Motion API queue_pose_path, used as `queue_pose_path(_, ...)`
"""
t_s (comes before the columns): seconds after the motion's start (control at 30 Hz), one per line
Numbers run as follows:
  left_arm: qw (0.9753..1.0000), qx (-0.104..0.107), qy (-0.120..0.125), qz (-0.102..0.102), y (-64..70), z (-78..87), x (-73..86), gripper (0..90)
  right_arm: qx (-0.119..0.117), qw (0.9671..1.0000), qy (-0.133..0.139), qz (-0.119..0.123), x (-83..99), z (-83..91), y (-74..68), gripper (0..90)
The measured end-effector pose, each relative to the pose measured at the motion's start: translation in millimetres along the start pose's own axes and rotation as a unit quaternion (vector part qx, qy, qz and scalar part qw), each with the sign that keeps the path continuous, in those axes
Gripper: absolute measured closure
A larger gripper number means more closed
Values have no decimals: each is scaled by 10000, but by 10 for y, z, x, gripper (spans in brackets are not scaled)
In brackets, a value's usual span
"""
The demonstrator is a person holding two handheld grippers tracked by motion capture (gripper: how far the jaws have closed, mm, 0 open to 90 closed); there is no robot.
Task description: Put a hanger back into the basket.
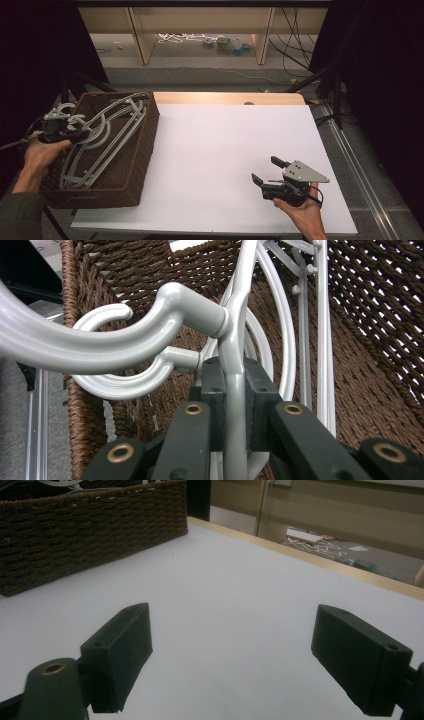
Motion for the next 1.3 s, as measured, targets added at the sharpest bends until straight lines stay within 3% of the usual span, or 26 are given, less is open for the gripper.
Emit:
queue_pose_path(0.3,9998,-119,-147,-13,3,-81,97,818,-7,10000,-31,-2,7,6,2,174)
queue_pose_path(0.33,9998,-131,-145,-11,2,-86,100,818,-32,9999,-57,-96,9,9,-13,174)
queue_pose_path(0.67,9993,-293,-187,169,-29,-149,165,806,-8,10000,-8,-15,13,-3,5,174)
queue_pose_path(0.8,9986,-302,-346,243,-19,-191,223,796,5,10000,-31,-10,12,4,7,174)
queue_pose_path(0.97,9976,-439,-339,409,-58,-169,252,723,4,10000,-35,-13,17,3,7,175)
queue_pose_path(1.07,9975,-461,-225,485,-81,-118,225,672,-9,9999,-85,-109,21,2,-8,174)
queue_pose_path(1.17,9964,-541,-31,654,-70,-93,171,600,-1,10000,-40,-6,22,-5,6,174)
queue_pose_path(1.3,9970,-538,6,555,-56,-48,109,551,9,10000,-10,-12,18,-11,0,174)
Point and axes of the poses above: each handheld gripper's, and its own axes: z roughly backward along the jaws, x roughly out of its underside, y roughly to its right, the point moved 7 cm from there along -z, roughly forward along the jaws, and after that the axes turned 15 degrees about y, right-handed, at the moved point
